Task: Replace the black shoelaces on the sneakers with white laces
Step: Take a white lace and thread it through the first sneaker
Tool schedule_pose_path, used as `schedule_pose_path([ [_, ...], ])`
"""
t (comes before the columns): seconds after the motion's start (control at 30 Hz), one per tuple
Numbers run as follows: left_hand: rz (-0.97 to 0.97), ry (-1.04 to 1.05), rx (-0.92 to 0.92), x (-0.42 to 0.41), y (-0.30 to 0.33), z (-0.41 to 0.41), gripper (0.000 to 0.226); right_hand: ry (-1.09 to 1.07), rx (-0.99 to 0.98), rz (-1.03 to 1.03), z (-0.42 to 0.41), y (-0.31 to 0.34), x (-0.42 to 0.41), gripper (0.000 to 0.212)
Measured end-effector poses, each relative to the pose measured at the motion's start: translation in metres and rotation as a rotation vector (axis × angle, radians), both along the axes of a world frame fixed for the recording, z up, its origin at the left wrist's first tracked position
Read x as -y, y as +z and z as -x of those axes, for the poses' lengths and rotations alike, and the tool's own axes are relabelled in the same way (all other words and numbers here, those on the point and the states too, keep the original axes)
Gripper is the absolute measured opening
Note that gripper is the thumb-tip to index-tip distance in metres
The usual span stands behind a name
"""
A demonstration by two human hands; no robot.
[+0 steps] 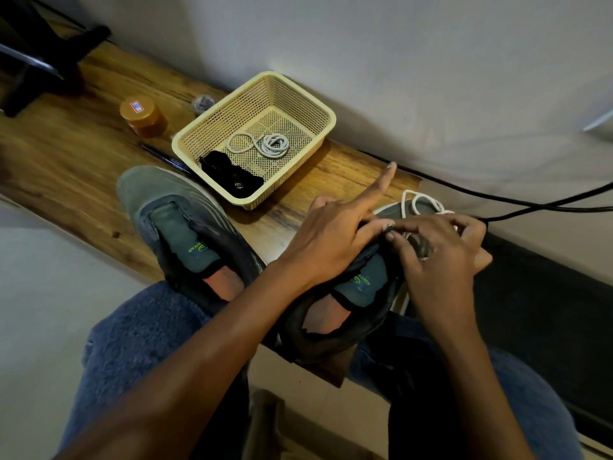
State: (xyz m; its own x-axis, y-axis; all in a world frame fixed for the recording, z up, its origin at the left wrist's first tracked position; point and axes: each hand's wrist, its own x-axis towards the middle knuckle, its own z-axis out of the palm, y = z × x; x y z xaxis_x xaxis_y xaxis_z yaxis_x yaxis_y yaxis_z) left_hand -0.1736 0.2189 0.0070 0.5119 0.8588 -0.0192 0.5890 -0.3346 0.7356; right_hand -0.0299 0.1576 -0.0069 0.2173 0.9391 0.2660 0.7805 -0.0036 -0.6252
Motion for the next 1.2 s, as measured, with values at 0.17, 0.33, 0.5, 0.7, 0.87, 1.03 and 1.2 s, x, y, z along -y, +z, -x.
schedule_pose_path([
  [0.17,-0.010,0.045,-0.006,0.005,-0.005,-0.004,0.049,-0.164,-0.315,-0.001,-0.001,0.008,-0.002,0.010],
  [0.33,0.037,0.100,-0.067,0.006,-0.011,-0.006,0.037,-0.106,-0.386,0.179,-0.007,0.004,-0.003,0.015],
  [0.5,0.109,0.203,-0.056,0.006,-0.010,-0.008,0.028,-0.112,-0.220,0.228,-0.006,0.000,-0.003,0.002],
  [0.7,0.153,0.235,-0.022,0.006,-0.010,-0.009,0.018,-0.161,-0.140,0.318,-0.002,-0.003,-0.005,0.005],
  [0.87,0.155,0.219,-0.042,0.007,-0.008,-0.009,0.018,-0.212,-0.100,0.289,0.003,-0.013,-0.004,0.006],
  [1.03,0.200,0.238,-0.018,0.005,-0.005,-0.007,0.018,-0.326,-0.148,0.157,0.016,-0.018,-0.001,0.010],
  [1.2,0.254,0.265,0.024,0.004,-0.004,-0.006,0.017,-0.391,-0.289,0.078,0.023,-0.023,0.000,0.011],
])
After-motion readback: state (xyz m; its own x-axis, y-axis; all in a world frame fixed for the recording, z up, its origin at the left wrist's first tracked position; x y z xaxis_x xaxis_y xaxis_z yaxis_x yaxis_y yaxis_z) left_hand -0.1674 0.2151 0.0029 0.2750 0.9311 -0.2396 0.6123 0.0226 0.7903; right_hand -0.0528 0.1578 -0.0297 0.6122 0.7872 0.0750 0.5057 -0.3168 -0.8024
